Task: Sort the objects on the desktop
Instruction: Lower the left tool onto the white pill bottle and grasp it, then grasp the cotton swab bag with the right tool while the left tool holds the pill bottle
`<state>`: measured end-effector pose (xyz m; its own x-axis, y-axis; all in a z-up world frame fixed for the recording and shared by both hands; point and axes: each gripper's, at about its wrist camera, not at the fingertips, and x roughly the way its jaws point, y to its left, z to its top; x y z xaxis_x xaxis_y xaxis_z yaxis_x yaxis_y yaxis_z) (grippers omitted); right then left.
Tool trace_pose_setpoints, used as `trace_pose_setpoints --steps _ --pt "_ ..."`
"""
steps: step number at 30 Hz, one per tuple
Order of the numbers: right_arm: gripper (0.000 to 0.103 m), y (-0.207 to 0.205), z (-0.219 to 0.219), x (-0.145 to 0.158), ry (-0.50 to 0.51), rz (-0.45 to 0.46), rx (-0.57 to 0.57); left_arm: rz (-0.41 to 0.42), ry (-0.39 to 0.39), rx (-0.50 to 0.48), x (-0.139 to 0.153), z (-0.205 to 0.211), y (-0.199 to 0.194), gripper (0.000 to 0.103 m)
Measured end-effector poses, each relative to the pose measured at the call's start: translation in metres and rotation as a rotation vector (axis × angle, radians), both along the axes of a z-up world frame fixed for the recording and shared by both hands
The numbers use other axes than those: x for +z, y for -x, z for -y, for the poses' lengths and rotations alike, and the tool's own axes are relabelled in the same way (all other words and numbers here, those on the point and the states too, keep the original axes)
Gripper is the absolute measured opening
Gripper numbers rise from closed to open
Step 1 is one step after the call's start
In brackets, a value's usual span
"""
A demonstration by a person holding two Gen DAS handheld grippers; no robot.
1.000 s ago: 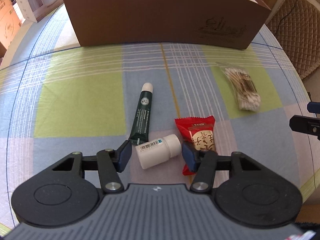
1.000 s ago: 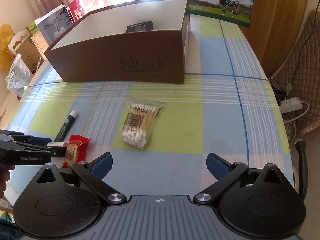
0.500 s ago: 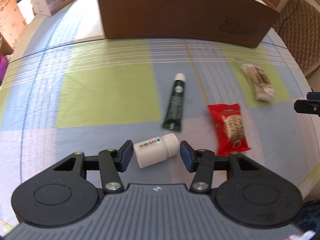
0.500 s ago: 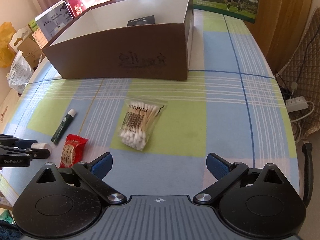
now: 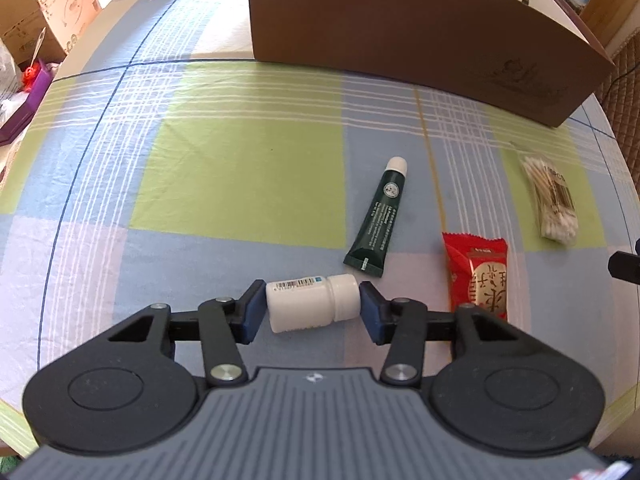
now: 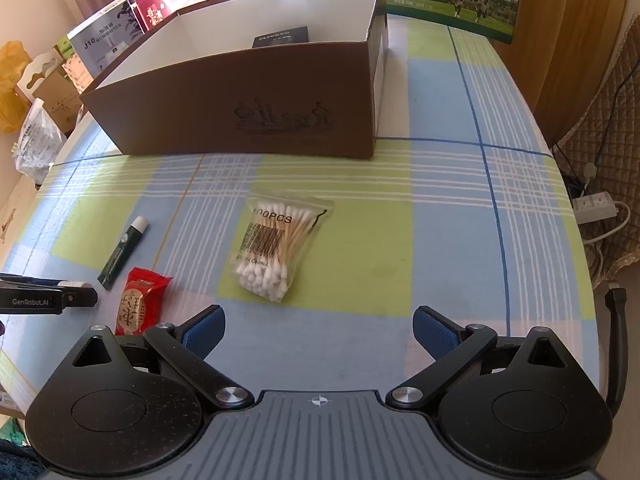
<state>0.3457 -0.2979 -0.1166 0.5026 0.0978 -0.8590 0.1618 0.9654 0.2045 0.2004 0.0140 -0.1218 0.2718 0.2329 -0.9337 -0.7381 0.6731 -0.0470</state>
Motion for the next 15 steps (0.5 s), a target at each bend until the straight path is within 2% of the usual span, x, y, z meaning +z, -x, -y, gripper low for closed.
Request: trace_pose_setpoints --steps 8,15 --pt "0.098 -0.003 0.000 -0.001 -0.006 0.008 -0.006 -0.013 -0.049 -0.067 0.003 0.002 0.001 0.042" --pt "0.097 -0.026 -0.014 -0.007 -0.041 0.029 -0.005 -0.015 -0.098 -0.095 0.011 -0.007 0.002 0.042"
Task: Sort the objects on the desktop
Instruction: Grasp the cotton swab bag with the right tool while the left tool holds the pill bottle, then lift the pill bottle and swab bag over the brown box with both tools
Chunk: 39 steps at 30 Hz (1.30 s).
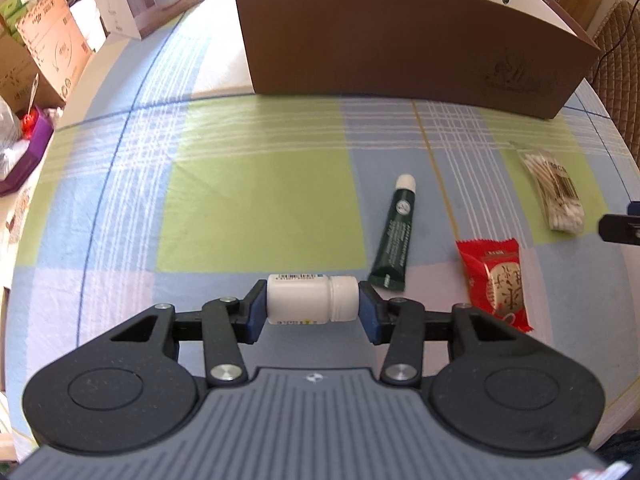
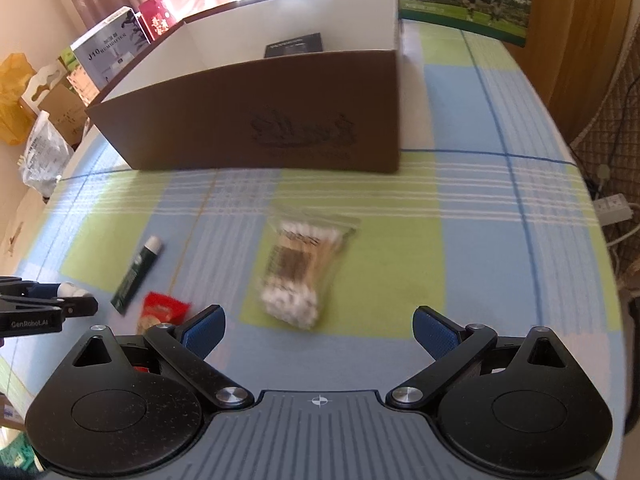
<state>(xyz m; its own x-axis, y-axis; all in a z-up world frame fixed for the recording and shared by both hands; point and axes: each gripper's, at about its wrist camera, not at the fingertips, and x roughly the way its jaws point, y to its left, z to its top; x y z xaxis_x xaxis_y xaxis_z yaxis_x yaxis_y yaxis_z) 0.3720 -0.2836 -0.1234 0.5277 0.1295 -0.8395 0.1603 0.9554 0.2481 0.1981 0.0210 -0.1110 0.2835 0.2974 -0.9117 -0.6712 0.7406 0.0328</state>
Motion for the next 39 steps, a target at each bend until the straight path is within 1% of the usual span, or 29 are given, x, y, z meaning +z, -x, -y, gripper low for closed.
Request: trace_pose_setpoints --steps 4,5,6,10,11,12,13,15,16,18,21,23,27,31,39 --pt "0.097 -0.020 -0.008 -0.008 0.007 -0.001 -0.008 0.007 -0.007 -0.011 0.005 -0.009 -0.003 0.042" --pt "0.094 -0.025 -0.009 -0.011 0.017 -0.002 -0.009 0.009 -0.009 -0.012 0.006 -0.011 -0.004 0.042" --pt "0.089 -0.029 -0.011 -0.013 0.027 -0.008 -0.011 0.012 -0.011 -0.015 0.007 -0.013 -0.005 0.042" --pt "0.078 -0.044 -0.013 -0.024 0.061 -0.036 -0.030 0.030 -0.016 -0.025 0.013 -0.019 -0.011 0.042" --pt "0.071 -0.046 -0.014 -0.026 0.068 -0.038 -0.027 0.035 -0.018 -0.029 0.014 -0.019 -0.013 0.042" --pt "0.068 -0.048 -0.016 -0.027 0.086 -0.035 -0.022 0.038 -0.019 -0.035 0.015 -0.020 -0.015 0.042" --pt "0.065 -0.048 -0.019 -0.028 0.111 -0.033 -0.011 0.041 -0.020 -0.041 0.016 -0.020 -0.017 0.042" --pt "0.054 -0.048 -0.025 -0.028 0.159 -0.029 0.019 0.046 -0.023 -0.052 0.018 -0.020 -0.021 0.042" --pt "0.051 -0.048 -0.027 -0.028 0.172 -0.026 0.035 0.049 -0.024 -0.058 0.019 -0.020 -0.023 0.042" --pt "0.041 -0.046 -0.032 -0.028 0.196 -0.022 0.067 0.055 -0.028 -0.073 0.021 -0.020 -0.026 0.042" --pt "0.028 -0.042 -0.034 -0.026 0.193 -0.018 0.088 0.058 -0.031 -0.094 0.022 -0.019 -0.030 0.042" --pt "0.023 -0.038 -0.034 -0.025 0.185 -0.019 0.096 0.060 -0.030 -0.105 0.022 -0.018 -0.031 0.042" --pt "0.020 -0.031 -0.034 -0.024 0.159 -0.030 0.092 0.067 -0.029 -0.127 0.023 -0.017 -0.032 0.042" --pt "0.019 -0.025 -0.036 -0.017 0.126 -0.034 0.085 0.076 -0.029 -0.145 0.026 -0.017 -0.032 0.042" --pt "0.019 -0.018 -0.048 0.013 0.081 0.036 0.106 0.118 -0.045 -0.179 0.042 -0.019 -0.036 0.042"
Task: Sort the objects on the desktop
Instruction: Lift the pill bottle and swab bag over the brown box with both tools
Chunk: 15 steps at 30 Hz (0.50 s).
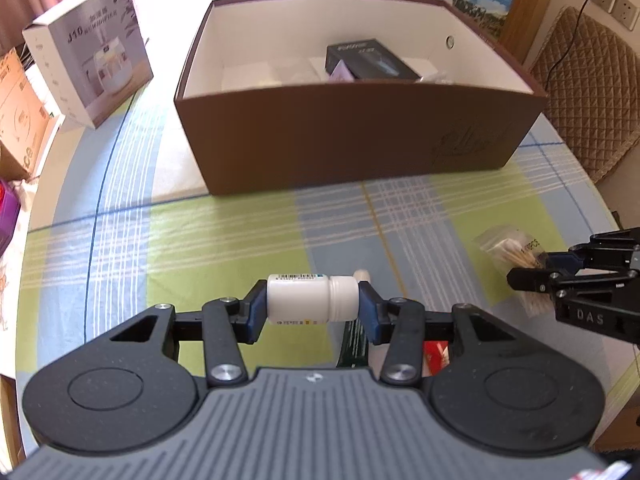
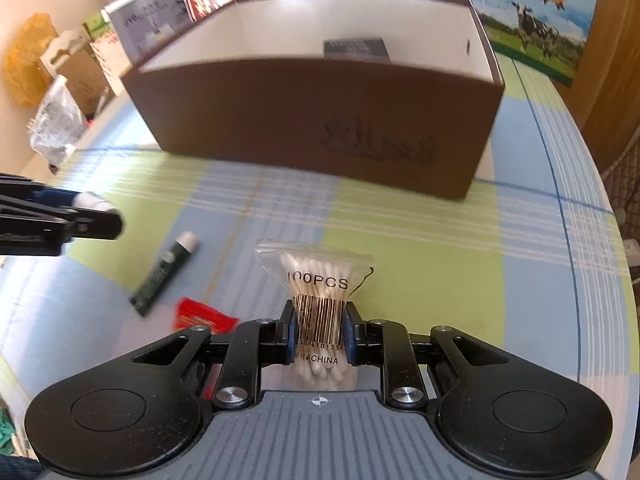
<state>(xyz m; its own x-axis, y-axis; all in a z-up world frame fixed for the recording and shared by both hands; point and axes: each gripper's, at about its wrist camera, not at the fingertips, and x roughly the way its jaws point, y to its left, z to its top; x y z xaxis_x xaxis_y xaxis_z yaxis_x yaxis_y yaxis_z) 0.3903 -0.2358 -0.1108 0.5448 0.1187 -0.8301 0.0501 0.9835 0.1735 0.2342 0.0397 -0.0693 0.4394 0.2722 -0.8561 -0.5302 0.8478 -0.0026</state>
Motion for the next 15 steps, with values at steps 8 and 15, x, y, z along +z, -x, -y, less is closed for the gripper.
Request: trace_pose_setpoints --steps 8,15 --pt "0.019 -0.010 -0.004 0.039 0.004 0.098 0.019 0.061 -0.033 -0.041 0.024 -0.001 -0.012 0.042" --pt "0.019 -0.030 0.005 0.066 0.010 0.161 0.023 0.099 -0.067 -0.067 0.043 -0.008 -0.028 0.042"
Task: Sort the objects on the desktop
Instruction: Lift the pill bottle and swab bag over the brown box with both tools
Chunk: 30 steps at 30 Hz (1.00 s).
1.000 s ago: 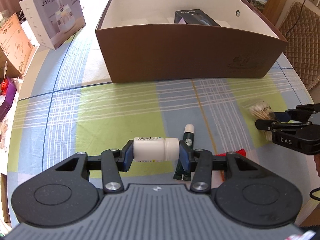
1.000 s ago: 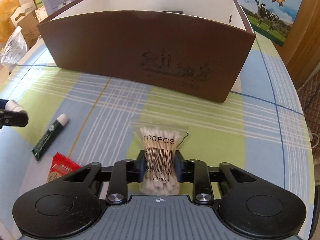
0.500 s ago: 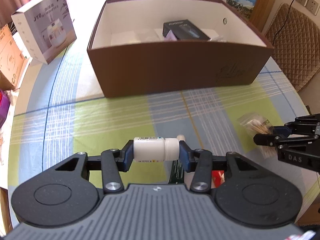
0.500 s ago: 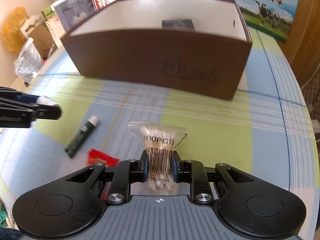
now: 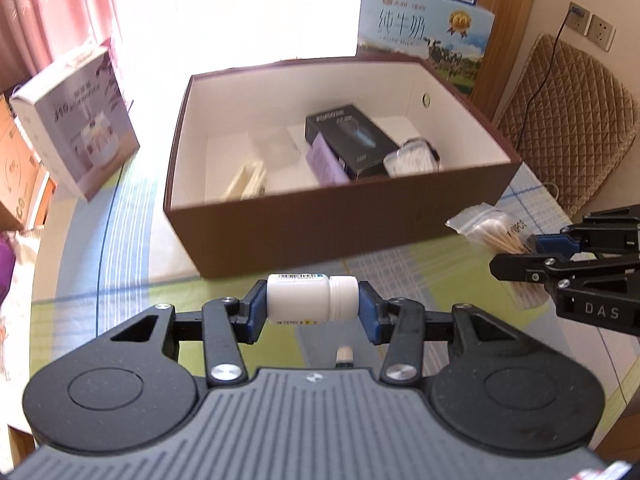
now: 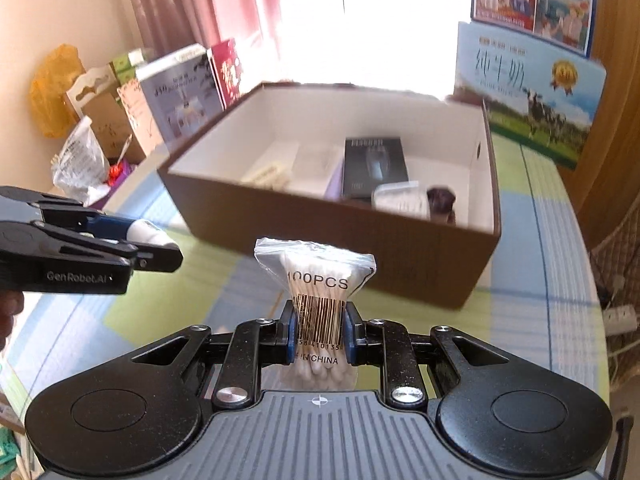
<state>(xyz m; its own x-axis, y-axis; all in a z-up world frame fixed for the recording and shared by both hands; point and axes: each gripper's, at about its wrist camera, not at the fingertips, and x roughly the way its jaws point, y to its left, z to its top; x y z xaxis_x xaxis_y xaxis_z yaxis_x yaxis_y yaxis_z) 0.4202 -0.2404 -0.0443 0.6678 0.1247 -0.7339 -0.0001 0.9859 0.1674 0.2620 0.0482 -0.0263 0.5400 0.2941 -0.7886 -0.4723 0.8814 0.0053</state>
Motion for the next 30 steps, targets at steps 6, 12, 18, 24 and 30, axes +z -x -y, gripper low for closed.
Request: trace_pose_setpoints --steps 6,12,18,24,30 --pt "0.019 -0.025 0.016 0.019 -0.007 0.049 -0.016 0.025 -0.034 -0.022 0.014 -0.012 -0.022 0.042" --pt "0.019 -0.063 0.037 0.029 -0.007 0.061 -0.039 0.043 -0.030 -0.031 0.026 -0.035 -0.051 0.042" --pt "0.019 -0.103 0.061 0.027 -0.020 0.034 -0.076 0.041 -0.007 -0.032 0.028 -0.063 -0.085 0.042" --pt "0.019 -0.122 0.073 0.012 -0.020 -0.009 -0.088 -0.016 0.011 -0.049 0.010 -0.080 -0.111 0.042" --pt "0.019 -0.128 0.069 -0.003 -0.036 -0.054 -0.063 -0.080 0.041 -0.061 -0.015 -0.089 -0.126 0.042"
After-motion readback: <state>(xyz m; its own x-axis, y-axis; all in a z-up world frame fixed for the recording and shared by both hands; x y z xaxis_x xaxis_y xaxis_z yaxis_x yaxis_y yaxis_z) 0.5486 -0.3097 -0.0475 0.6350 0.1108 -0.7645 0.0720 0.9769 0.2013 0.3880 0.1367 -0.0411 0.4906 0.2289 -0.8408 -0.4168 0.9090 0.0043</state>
